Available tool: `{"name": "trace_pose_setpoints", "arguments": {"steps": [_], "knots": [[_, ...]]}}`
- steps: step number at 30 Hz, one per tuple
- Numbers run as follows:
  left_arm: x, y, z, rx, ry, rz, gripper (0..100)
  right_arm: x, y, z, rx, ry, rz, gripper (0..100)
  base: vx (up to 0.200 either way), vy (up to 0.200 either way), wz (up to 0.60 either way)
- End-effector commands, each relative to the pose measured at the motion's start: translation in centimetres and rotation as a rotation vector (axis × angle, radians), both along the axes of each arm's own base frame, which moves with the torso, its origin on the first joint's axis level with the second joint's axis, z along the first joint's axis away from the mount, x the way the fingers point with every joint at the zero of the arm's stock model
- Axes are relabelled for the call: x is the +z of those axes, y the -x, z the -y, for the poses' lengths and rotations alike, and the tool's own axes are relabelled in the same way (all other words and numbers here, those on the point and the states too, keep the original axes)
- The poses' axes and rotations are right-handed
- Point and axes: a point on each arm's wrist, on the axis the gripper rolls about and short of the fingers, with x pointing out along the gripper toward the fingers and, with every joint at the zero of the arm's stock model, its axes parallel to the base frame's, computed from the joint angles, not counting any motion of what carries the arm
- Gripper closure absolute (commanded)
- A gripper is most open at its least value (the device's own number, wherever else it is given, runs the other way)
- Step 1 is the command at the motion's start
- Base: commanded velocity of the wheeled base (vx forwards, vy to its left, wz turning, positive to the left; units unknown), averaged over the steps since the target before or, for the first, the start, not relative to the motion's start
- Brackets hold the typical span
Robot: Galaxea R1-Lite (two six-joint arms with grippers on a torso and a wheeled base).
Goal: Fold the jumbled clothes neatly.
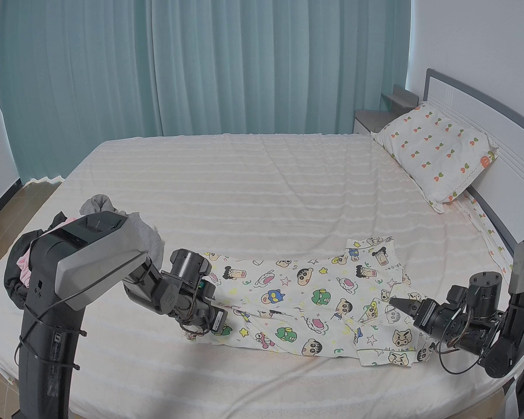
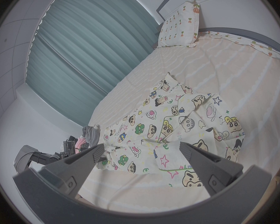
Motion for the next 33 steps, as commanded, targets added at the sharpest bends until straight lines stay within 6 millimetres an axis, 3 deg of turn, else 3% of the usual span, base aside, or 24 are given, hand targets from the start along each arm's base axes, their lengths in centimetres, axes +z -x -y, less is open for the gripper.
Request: {"name": "trace_pose_setpoints", "arguments": {"steps": [1, 6, 21, 26, 33], "knots": [[1.5, 0.5, -0.8, 0.019, 0.008, 0.008, 100, -0.1, 0.3, 0.1, 0.002, 0.001, -0.008, 0, 0.0, 0.0, 0.0], [2.7, 1.6, -1.9, 0.036, 0.007, 0.001, 100, -0.3, 0.3, 0.1, 0.002, 0.003, -0.017, 0, 0.0, 0.0, 0.0], [2.6, 3.9, -3.7, 0.062, -0.009, -0.061, 100, -0.4, 0.3, 0.3, -0.007, 0.005, -0.023, 0, 0.0, 0.0, 0.0], [2.7, 4.4, -4.2, 0.071, -0.01, -0.064, 100, -0.6, -0.1, 1.6, -0.029, 0.024, -0.027, 0, 0.0, 0.0, 0.0], [2.0, 5.7, -5.0, 0.085, -0.006, -0.049, 100, -3.8, -1.8, 4.9, 0.01, 0.188, -0.077, 0, 0.0, 0.0, 0.0]]}}
